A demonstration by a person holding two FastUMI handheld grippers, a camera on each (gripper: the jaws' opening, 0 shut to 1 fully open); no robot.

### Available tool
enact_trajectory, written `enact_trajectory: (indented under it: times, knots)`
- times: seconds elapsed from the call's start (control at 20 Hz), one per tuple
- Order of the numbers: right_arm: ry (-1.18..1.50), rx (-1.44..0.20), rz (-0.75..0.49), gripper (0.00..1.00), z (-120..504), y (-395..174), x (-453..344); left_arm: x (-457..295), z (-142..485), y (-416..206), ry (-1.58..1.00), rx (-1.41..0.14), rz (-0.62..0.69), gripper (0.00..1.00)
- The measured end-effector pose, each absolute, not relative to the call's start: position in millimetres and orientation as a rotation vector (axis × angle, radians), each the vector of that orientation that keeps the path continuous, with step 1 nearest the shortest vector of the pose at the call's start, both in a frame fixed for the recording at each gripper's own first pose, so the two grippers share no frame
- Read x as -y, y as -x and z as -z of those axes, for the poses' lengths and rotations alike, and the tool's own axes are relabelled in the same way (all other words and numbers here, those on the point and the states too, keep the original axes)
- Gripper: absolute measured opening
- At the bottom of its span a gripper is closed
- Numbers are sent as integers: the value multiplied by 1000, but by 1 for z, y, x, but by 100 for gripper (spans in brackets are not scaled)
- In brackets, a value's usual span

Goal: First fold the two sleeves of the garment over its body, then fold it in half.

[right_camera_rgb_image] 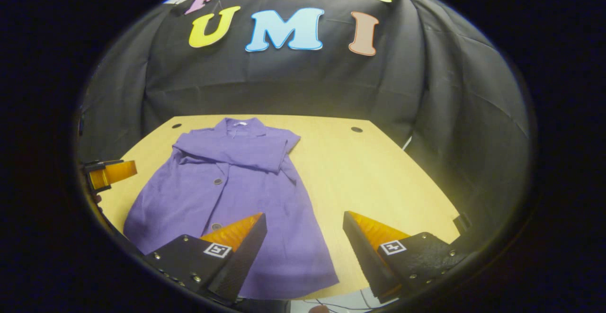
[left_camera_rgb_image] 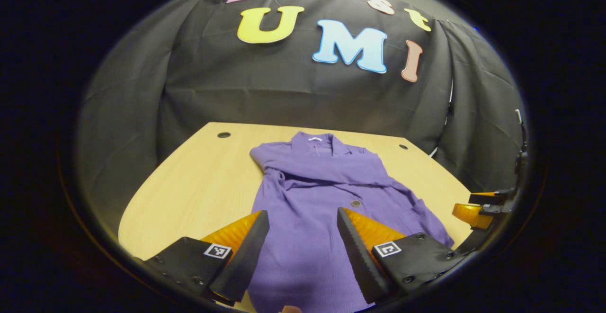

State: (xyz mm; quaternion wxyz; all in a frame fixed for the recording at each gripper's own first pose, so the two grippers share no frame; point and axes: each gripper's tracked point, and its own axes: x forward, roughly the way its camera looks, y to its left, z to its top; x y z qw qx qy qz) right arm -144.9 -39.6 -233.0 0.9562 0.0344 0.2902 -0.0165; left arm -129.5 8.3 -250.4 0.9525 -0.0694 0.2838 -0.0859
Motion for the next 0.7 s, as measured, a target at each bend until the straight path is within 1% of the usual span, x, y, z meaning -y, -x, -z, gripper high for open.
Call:
enact_trajectory:
  times: [0.3, 0.5, 0.55, 0.65, 0.7]
  knots:
    - [-77, -633, 44, 98, 249, 169, 33, -32, 284, 183, 162, -651, 172, 94]
    - [-71, -658, 54, 98, 262, 176, 33, -47, 304, 203, 193, -697, 148, 93]
    - [-74, -669, 59, 98, 266, 179, 35, -50, 310, 208, 188, -710, 140, 94]
    - [-93, -695, 74, 98, 278, 180, 39, -56, 322, 218, 166, -732, 139, 93]
    - [-107, -715, 76, 95, 286, 180, 40, -57, 329, 225, 157, -753, 143, 93]
